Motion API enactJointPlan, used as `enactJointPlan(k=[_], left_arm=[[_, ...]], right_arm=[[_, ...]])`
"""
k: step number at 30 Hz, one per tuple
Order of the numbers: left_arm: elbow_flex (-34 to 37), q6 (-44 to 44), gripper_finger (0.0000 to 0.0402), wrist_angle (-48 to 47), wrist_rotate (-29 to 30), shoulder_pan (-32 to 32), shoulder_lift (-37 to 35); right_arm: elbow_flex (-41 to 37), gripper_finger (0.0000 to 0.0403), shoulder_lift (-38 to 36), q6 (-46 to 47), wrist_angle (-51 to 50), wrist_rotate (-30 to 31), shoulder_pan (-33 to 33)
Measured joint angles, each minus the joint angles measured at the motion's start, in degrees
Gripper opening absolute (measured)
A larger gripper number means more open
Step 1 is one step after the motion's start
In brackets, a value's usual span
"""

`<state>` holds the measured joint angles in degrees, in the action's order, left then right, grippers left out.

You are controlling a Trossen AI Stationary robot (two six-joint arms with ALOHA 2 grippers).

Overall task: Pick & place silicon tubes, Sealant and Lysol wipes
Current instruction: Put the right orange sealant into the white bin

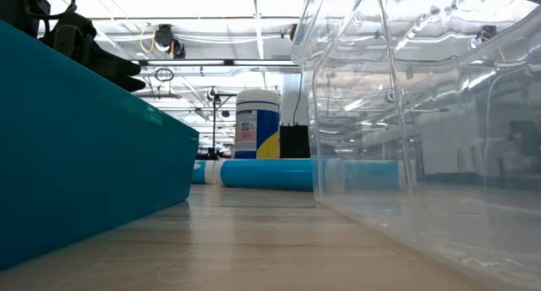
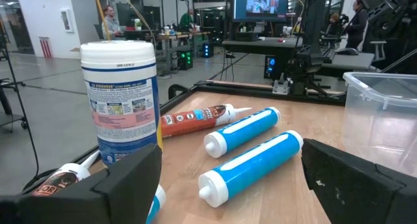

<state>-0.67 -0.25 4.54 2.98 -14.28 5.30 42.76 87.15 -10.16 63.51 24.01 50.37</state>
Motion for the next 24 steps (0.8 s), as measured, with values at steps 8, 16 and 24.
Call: enactJointPlan(k=[8, 16, 24], left_arm=[[0.0, 0.0, 0.0363, 0.0, 0.0, 0.01, 0.0], [0.0, 0.0, 0.0363, 0.0, 0.0, 0.02, 0.0], [0.0, 0.0, 0.0363, 0.01, 0.02, 0.02, 0.0]], right_arm=[[-0.01, 0.0207, 0.0, 0.01, -0.98, -0.02, 0.0], [-0.01, 0.0207, 0.0, 0.01, -1.71, 0.04, 0.0], [-0.01, 0.0207, 0.0, 0.03, -2.14, 0.5, 0.0]])
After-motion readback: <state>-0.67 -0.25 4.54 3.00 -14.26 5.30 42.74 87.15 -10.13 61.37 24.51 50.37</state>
